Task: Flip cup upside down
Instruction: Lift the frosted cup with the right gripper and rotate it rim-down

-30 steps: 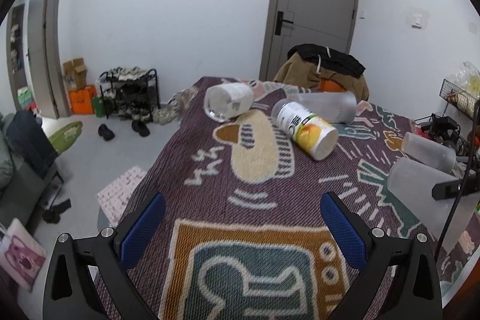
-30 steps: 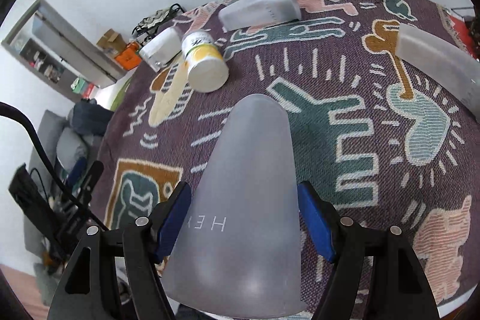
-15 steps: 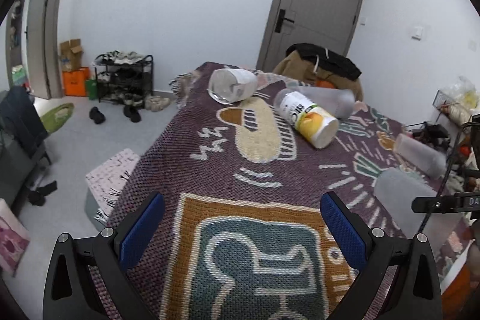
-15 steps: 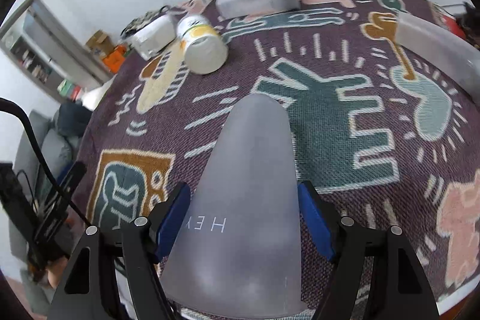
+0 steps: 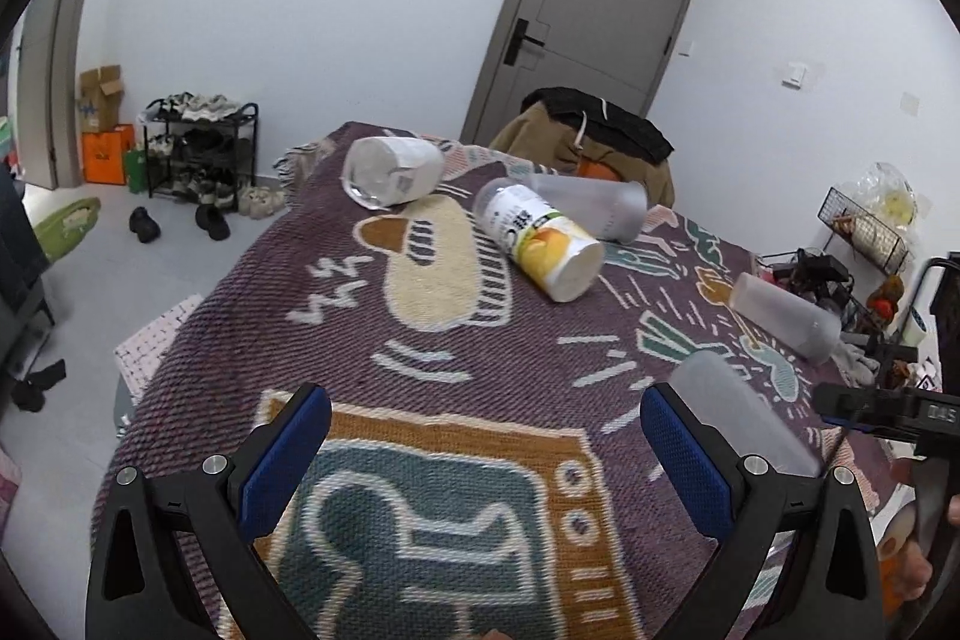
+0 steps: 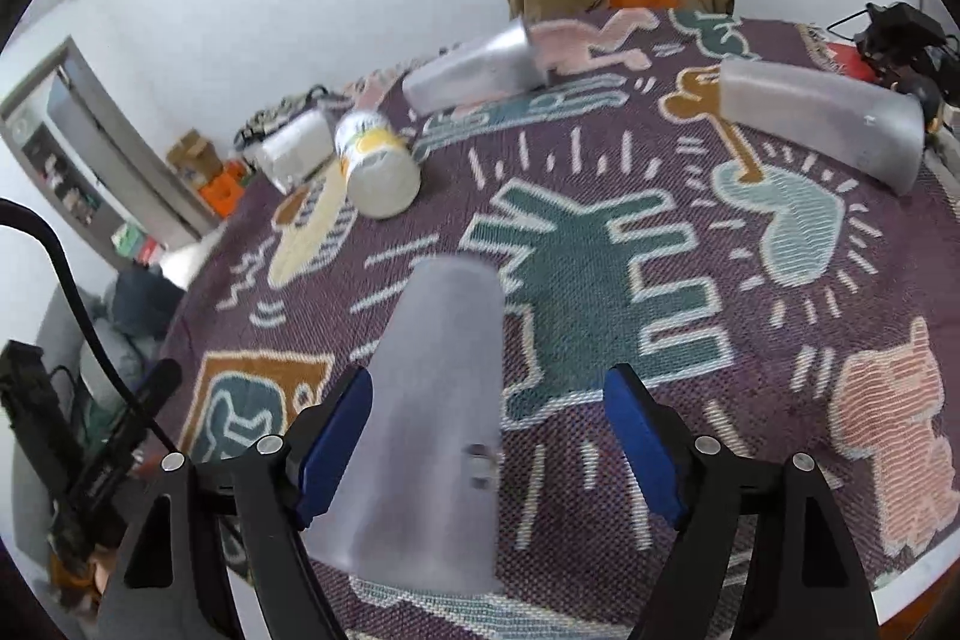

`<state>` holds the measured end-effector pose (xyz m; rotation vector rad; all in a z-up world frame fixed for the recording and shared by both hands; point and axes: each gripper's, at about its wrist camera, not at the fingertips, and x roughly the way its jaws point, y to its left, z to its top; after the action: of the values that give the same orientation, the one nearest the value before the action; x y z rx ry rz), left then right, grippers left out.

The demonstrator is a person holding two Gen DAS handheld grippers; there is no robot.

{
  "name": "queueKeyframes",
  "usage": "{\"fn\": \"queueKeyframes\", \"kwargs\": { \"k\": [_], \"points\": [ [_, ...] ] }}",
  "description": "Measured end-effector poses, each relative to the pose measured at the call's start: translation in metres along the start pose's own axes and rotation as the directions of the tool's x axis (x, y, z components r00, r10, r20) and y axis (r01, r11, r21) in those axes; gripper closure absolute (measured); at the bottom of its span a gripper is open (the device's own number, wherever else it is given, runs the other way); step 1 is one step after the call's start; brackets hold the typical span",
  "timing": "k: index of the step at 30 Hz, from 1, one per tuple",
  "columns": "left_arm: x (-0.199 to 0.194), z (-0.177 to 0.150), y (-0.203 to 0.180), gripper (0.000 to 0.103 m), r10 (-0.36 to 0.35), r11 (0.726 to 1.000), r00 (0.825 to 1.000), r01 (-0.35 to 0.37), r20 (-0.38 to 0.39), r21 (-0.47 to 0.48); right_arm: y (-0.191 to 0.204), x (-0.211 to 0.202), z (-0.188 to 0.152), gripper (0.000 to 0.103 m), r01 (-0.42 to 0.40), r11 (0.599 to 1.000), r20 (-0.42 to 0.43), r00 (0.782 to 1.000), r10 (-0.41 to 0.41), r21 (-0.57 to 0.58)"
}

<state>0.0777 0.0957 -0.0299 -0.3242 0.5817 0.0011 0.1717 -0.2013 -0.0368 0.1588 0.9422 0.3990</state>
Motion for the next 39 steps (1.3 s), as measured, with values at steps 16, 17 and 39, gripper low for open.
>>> {"fn": "queueKeyframes", "kwargs": {
  "k": [16,17,39],
  "points": [
    [0.016,0.031,-0.071,0.0,0.019,0.988,0.993,-0.001,-0.115,0.151,-0.044,-0.059,-0.037,0.0,-0.088,0.996,0.109,0.99,0.085,0.025],
    [0.018,0.031,-0.076,0.0,0.024,0.987,0.992,-0.003,-0.126,0.163,-0.048,-0.063,-0.039,0.0,-0.078,0.997,0.125,0.989,0.074,0.027],
    [0.091,0.05,-0.146,0.01,-0.047,0.969,0.903,0.144,-0.426,0.2,-0.126,-0.076,-0.054,0.0,0.029,0.989,0.227,0.972,-0.061,0.143]
  ]
}}
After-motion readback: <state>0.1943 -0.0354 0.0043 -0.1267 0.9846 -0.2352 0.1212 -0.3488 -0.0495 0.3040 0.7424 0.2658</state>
